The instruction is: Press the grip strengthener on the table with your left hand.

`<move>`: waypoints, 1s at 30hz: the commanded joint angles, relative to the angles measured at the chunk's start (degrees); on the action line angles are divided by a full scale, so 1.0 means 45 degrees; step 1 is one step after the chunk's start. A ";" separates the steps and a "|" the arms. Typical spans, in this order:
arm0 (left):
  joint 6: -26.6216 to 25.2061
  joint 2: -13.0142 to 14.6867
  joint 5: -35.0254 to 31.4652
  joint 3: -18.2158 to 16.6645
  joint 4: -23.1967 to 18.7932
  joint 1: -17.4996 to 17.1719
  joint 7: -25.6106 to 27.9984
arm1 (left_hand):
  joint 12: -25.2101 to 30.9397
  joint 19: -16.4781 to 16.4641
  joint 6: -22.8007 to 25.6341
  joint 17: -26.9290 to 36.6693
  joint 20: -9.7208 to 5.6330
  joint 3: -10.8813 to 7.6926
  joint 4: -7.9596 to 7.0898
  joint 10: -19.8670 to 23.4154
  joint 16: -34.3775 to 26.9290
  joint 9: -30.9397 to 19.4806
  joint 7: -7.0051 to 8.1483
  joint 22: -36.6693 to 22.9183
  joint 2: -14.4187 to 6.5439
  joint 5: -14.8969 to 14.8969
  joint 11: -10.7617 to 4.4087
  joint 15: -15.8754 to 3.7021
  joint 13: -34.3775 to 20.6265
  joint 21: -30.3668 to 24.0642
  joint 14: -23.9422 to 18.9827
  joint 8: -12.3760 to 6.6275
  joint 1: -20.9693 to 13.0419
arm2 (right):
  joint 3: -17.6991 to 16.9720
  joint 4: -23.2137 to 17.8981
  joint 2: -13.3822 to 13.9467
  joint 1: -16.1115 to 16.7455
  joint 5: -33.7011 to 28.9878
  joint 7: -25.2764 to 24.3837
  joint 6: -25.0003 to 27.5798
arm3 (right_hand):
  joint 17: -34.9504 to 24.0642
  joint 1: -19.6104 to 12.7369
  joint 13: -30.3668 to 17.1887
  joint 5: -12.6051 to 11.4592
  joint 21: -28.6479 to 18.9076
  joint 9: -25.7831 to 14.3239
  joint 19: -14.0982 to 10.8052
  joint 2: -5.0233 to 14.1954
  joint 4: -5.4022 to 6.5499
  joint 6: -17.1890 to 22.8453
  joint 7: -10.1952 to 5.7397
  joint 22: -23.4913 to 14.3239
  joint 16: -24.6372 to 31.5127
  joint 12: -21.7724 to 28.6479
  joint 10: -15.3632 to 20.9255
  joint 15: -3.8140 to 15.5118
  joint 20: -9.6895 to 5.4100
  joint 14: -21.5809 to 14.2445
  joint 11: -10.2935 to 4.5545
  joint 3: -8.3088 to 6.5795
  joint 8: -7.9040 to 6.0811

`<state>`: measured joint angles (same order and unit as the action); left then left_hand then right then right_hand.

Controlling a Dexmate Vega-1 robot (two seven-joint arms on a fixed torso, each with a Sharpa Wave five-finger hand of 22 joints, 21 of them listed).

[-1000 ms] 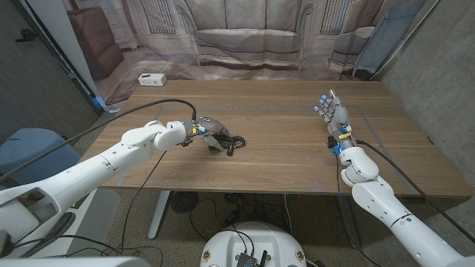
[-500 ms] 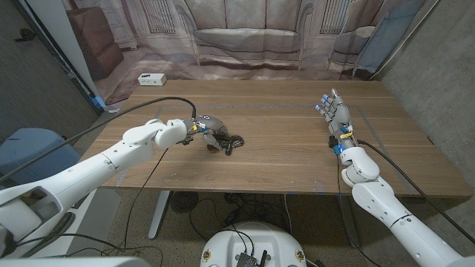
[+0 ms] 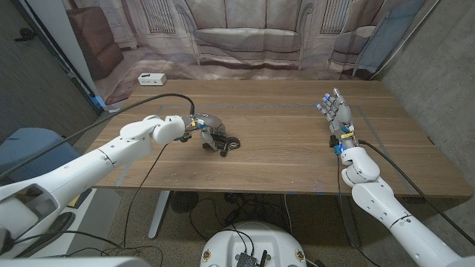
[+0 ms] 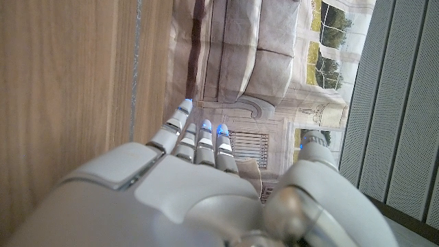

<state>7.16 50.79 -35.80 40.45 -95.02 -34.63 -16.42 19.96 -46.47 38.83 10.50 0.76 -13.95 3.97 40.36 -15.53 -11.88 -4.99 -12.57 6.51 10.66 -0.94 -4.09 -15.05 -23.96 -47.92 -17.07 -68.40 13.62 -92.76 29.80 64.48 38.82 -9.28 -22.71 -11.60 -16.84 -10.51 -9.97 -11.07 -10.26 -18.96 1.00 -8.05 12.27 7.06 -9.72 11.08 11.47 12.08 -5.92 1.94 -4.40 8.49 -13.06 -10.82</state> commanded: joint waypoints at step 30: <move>0.0080 0.0381 0.1163 -0.1214 -0.1369 -0.0797 0.1273 | 0.0637 -0.0811 0.2014 0.0607 -0.0583 -0.0965 0.1249 0.2157 -0.0791 -0.0180 0.0384 -0.0123 -0.2901 -0.0026 -0.0681 -0.1328 -0.0338 -0.0894 -0.2137 -0.0555 -0.3136 | -0.0293 -0.0300 -0.0117 0.0422 -0.0242 -0.0278 -0.0574 | -0.0026 -0.0146 -0.0064 -0.0041 -0.0027 -0.0068 -0.0129 0.0042 0.0024 0.0000 0.0018 -0.0027 0.0107 0.0047 0.0101 -0.0026 0.0004 -0.0057 0.0021 0.0065 -0.0004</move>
<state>6.50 52.10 -32.35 36.69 -99.58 -37.15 -12.07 22.32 -48.26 46.96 12.70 0.17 -13.69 4.38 47.82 -18.46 -12.41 -3.28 -12.89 6.77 10.30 -2.68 -1.95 -16.20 -27.55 -51.90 -19.09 -68.66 12.72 -93.70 29.37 65.92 38.24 -10.03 -24.45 -11.58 -16.84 -10.51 -9.97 -11.07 -10.26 -18.95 1.00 -7.88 12.27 7.06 -9.73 11.08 11.48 12.07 -5.92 1.94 -4.39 8.49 -12.89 -10.82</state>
